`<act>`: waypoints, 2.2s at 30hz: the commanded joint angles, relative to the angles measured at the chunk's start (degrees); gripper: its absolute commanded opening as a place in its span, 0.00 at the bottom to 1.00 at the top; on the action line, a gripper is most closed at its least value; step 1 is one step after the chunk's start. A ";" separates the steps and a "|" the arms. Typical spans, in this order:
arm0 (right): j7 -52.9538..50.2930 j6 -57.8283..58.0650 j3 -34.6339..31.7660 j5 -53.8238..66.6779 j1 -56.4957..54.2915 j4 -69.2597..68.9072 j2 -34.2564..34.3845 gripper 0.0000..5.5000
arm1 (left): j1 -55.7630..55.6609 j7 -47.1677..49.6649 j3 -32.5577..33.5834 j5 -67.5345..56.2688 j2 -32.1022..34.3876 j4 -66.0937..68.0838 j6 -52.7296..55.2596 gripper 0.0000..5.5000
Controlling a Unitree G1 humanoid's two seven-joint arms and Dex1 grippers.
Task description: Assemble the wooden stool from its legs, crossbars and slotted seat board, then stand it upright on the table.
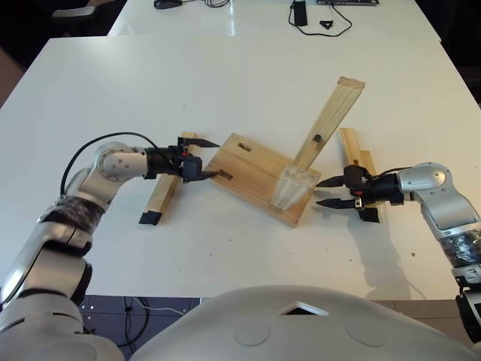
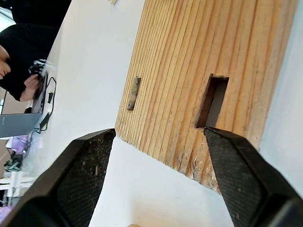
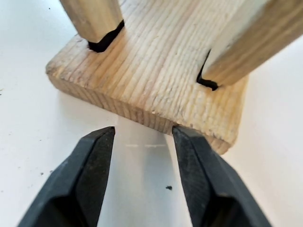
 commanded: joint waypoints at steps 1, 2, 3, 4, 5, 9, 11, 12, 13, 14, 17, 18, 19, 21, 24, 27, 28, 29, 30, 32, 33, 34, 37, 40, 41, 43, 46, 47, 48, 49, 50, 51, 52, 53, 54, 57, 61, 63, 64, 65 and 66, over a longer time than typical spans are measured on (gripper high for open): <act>-4.86 -0.80 -2.22 -2.40 -3.75 3.58 0.49 0.41 | 16.81 -5.74 -2.25 -6.91 6.25 -20.99 16.59 0.64; -4.99 -0.69 -2.77 -2.05 -3.67 3.44 0.19 0.41 | 19.90 -5.66 -1.70 -8.56 8.02 -24.77 18.96 0.64; -4.30 -0.64 -3.65 -0.74 -3.01 2.52 -0.31 0.41 | 22.92 -5.21 -0.73 -10.56 9.50 -28.06 22.00 0.64; -3.31 0.52 -4.63 1.15 -2.11 0.96 -0.89 0.41 | 25.90 -4.71 0.51 -12.69 11.00 -30.99 24.84 0.64; -2.53 1.47 -5.50 2.61 -1.38 -0.37 -1.37 0.41 | 28.40 -4.29 1.88 -14.29 12.28 -33.46 26.86 0.64; -1.82 2.18 -8.39 4.24 1.61 -4.22 -3.76 0.41 | 32.67 -2.72 8.68 -21.11 14.45 -40.48 35.25 0.64; -1.32 2.72 -9.96 5.50 2.92 -6.18 -4.99 0.41 | 30.93 -1.99 12.00 -24.85 13.35 -42.73 39.52 0.64; -0.93 3.40 -10.76 6.36 3.32 -6.96 -5.37 0.41 | 29.34 -1.27 13.46 -26.95 12.21 -43.69 41.97 0.64; -0.38 3.99 -11.44 7.23 3.81 -7.76 -5.86 0.41 | 27.47 -0.66 14.82 -29.19 10.95 -44.51 44.34 0.64; 0.42 4.37 -11.93 8.16 4.54 -8.70 -6.47 0.41 | 25.68 -0.10 15.78 -30.68 9.65 -45.03 46.16 0.64; 5.24 6.89 -12.89 12.26 8.59 -14.30 -9.76 0.41 | 19.55 3.01 16.74 -31.16 4.79 -43.74 49.78 0.64; 6.95 7.40 -12.77 13.15 10.01 -15.92 -11.03 0.41 | 17.45 4.43 16.46 -29.59 3.12 -42.29 50.51 0.64; 8.51 7.89 -12.52 13.81 11.46 -17.37 -12.16 0.41 | 15.57 5.42 15.88 -27.42 1.73 -40.47 50.71 0.64; 11.24 8.75 -11.70 14.80 14.42 -19.98 -13.96 0.41 | 12.51 6.48 13.35 -20.32 0.14 -35.67 48.54 0.64; 13.42 9.49 -9.26 14.97 17.49 -23.28 -14.97 0.41 | 9.17 6.79 9.17 -10.18 -1.89 -26.86 43.04 0.64; 12.98 10.96 -5.17 14.46 18.01 -26.07 -13.54 0.41 | 5.45 6.22 5.60 -3.85 -5.53 -17.01 37.83 0.64; 12.86 11.26 -3.49 13.93 17.59 -26.49 -12.91 0.41 | 4.69 6.28 4.60 -1.65 -6.30 -14.41 35.91 0.64; 12.32 11.50 -1.53 12.93 17.29 -26.77 -12.09 0.41 | 4.25 6.19 3.63 0.02 -7.09 -12.12 34.33 0.64; 11.67 11.47 0.15 11.92 17.03 -26.75 -11.32 0.41 | 4.07 6.05 2.99 1.31 -7.81 -10.12 32.88 0.64; 9.35 11.63 2.83 10.00 16.43 -26.37 -9.29 0.41 | 4.28 5.94 0.83 5.65 -7.83 -5.94 28.44 0.64; 8.11 11.77 3.67 9.11 16.42 -26.33 -8.53 0.41 | 4.60 5.50 0.01 7.21 -7.56 -4.40 26.46 0.64; 7.03 11.78 4.32 8.32 16.52 -26.33 -8.01 0.41 | 5.09 4.85 -0.46 7.92 -7.23 -3.48 24.99 0.64; 1.80 10.74 5.43 4.80 15.67 -23.41 -5.26 0.41 | 7.45 2.60 -0.18 7.08 -6.10 -4.42 23.09 0.64; -4.05 9.26 5.31 1.86 11.89 -17.66 -0.72 0.41 | 10.51 1.15 0.46 5.25 -5.32 -7.83 23.67 0.64; -5.21 9.03 5.15 1.56 10.71 -16.20 0.55 0.41 | 11.50 0.91 0.65 4.89 -5.07 -9.07 23.94 0.64; -7.35 7.44 4.64 0.85 8.01 -12.95 3.05 0.41 | 13.47 0.87 1.27 3.67 -4.91 -11.66 25.16 0.64; -10.90 5.66 3.33 -0.03 3.36 -7.53 6.75 0.41 | 14.91 1.00 2.00 2.40 -5.37 -13.48 26.83 0.64; -11.84 5.22 3.06 -0.25 1.87 -5.89 7.77 0.41 | 15.08 1.34 2.38 1.80 -5.92 -13.74 27.66 0.64; -12.63 4.74 2.84 -0.43 0.42 -4.19 8.76 0.41 | 15.26 1.76 2.73 1.00 -6.71 -14.38 28.81 0.64; -13.73 4.28 2.68 -0.90 -1.07 -2.49 9.83 0.41 | 15.25 2.27 3.08 0.01 -7.78 -15.27 30.17 0.64; -14.47 3.92 2.56 -1.21 -2.20 -1.19 10.68 0.41 | 15.08 2.76 3.37 -0.71 -8.80 -15.99 31.37 0.64; -15.17 3.60 2.57 -1.62 -3.33 0.21 11.55 0.41 | 14.83 3.47 3.72 -1.21 -9.87 -16.47 32.35 0.64; -15.74 3.17 2.59 -2.16 -4.07 1.34 12.20 0.41 | 14.57 4.34 4.05 -1.35 -10.88 -16.65 33.18 0.64; -16.09 2.76 2.61 -2.55 -4.56 2.24 12.63 0.41 | 14.30 5.51 4.50 -1.20 -11.94 -16.61 33.88 0.64; -16.38 2.43 2.59 -2.78 -4.81 2.83 12.88 0.41 | 14.10 6.56 4.94 -0.95 -12.89 -16.53 34.51 0.64; -17.66 1.77 2.34 -3.33 -4.89 3.69 13.92 0.41 | 14.04 9.52 6.04 -0.18 -15.26 -16.24 35.73 0.64; -18.61 2.18 1.92 -3.41 -3.62 2.20 14.26 0.41 | 14.51 12.21 6.92 0.37 -17.48 -17.03 37.47 0.64; -20.11 2.34 -0.04 -2.53 -2.43 -0.24 13.97 0.41 | 14.87 12.99 7.83 0.17 -17.87 -17.82 38.82 0.64; -20.98 3.15 -1.45 -1.84 -1.77 -1.80 13.67 0.41 | 15.53 12.86 8.34 -0.08 -17.54 -18.86 39.23 0.64; -21.71 4.00 -3.36 -1.09 -0.68 -3.95 12.70 0.41 | 17.06 12.67 9.31 -0.86 -16.83 -21.05 40.06 0.64; -22.37 4.98 -5.33 -0.40 0.50 -6.01 11.62 0.41 | 18.80 12.43 10.31 -1.59 -15.95 -23.52 40.80 0.64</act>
